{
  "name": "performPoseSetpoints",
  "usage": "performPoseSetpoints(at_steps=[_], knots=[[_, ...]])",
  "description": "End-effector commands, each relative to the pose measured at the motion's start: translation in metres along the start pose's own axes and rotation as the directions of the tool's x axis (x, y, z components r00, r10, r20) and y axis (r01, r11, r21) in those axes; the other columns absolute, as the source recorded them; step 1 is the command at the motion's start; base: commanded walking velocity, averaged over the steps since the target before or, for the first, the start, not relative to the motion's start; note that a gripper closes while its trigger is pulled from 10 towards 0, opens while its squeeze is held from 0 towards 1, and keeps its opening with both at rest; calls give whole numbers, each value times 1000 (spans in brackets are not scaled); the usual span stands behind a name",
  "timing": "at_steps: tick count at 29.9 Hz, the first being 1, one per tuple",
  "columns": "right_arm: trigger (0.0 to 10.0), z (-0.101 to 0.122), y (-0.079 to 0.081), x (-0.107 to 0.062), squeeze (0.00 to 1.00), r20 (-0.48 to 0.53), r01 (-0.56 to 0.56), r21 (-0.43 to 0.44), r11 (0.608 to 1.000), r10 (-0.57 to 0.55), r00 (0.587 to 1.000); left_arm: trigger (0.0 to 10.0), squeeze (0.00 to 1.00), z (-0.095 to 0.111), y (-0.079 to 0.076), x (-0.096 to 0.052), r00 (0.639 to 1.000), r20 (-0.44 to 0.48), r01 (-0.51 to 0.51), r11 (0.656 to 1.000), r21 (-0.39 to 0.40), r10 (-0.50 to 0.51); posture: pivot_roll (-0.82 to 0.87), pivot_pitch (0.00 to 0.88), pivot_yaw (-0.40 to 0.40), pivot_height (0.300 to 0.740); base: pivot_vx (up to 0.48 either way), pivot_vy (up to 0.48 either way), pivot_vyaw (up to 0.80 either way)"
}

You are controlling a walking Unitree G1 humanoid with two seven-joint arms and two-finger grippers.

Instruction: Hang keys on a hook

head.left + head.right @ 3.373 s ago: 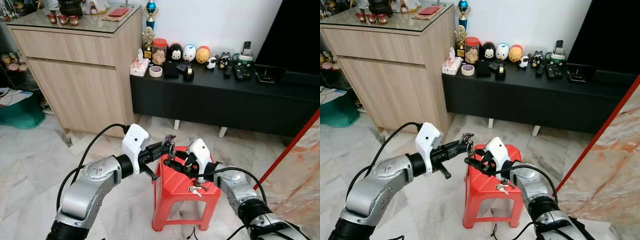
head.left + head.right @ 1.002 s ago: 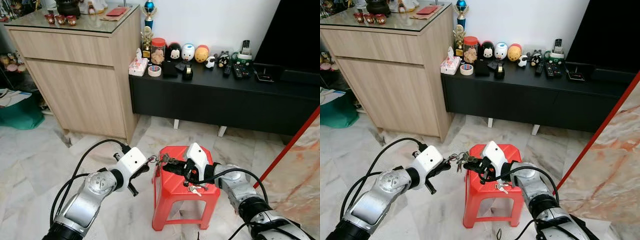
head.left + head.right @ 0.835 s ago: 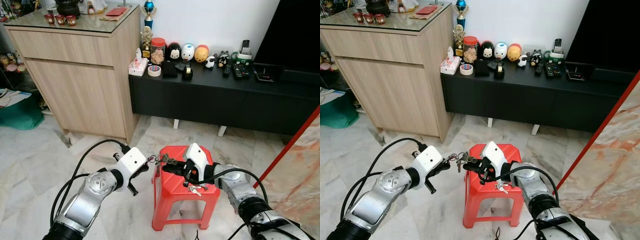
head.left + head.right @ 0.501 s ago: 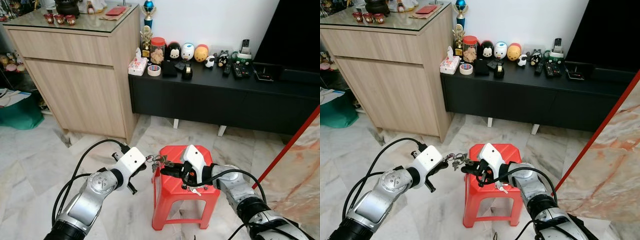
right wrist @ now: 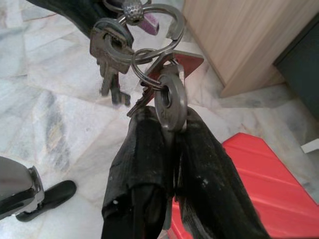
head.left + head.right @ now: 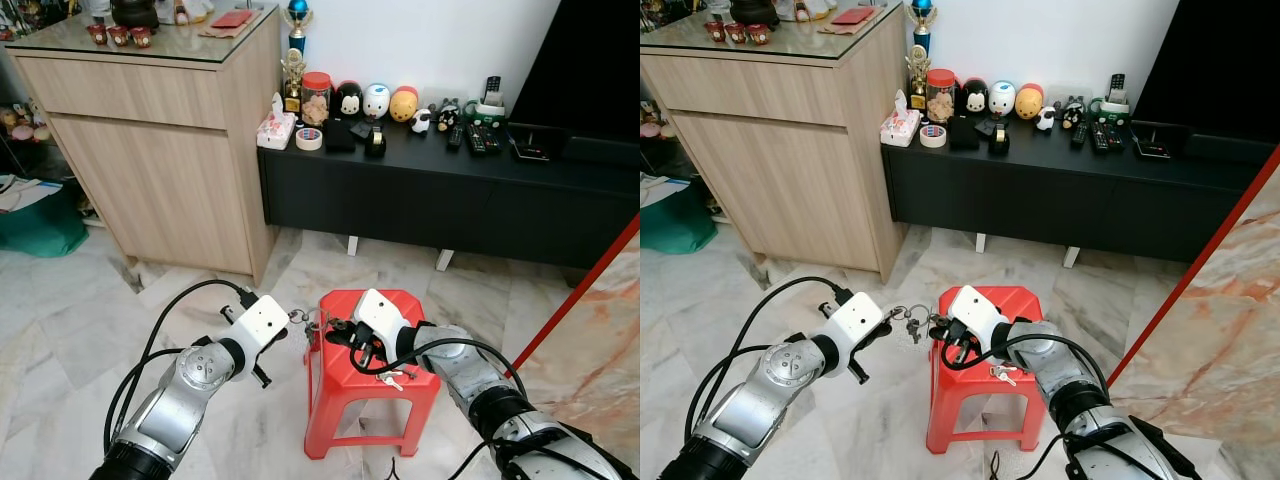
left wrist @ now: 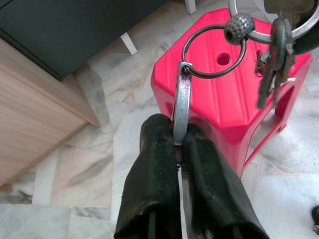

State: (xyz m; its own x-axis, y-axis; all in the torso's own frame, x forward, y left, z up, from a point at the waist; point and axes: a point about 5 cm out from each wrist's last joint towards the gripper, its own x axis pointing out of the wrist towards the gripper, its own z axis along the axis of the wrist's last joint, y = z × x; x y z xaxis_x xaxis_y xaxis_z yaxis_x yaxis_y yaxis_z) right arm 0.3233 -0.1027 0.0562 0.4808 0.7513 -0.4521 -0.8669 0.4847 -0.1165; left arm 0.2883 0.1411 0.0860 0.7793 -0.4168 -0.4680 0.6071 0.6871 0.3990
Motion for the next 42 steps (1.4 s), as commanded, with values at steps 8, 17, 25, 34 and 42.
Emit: performPoseSetpoints(at_steps=[8,17,25,34,42], knots=[[0,-16,-20,-22,0,-36,128,73,989,-126,991,10000,988,-35,23,-10,979,-158,-134,991,-7,131,117,0,-61,740,0,0,0],[0,-20,-17,-20,0,-32,136,121,983,-133,991,10000,0,-44,24,-10,972,-159,-186,980,-69,173,118,0,-61,740,0,0,0],[0,-29,-12,-20,0,-51,147,184,972,-140,989,10000,0,-59,21,-10,962,-185,-228,964,-134,202,114,0,-64,740,0,0,0],[0,-63,-7,-23,0,-211,440,482,758,-387,898,10000,0,-94,16,-15,925,-263,-340,908,-245,275,111,0,-64,740,0,0,0],[10000,-105,27,-26,0,-384,586,648,487,-456,803,10000,0,-135,5,-27,875,-379,-424,856,-294,303,106,0,-58,740,0,0,0]])
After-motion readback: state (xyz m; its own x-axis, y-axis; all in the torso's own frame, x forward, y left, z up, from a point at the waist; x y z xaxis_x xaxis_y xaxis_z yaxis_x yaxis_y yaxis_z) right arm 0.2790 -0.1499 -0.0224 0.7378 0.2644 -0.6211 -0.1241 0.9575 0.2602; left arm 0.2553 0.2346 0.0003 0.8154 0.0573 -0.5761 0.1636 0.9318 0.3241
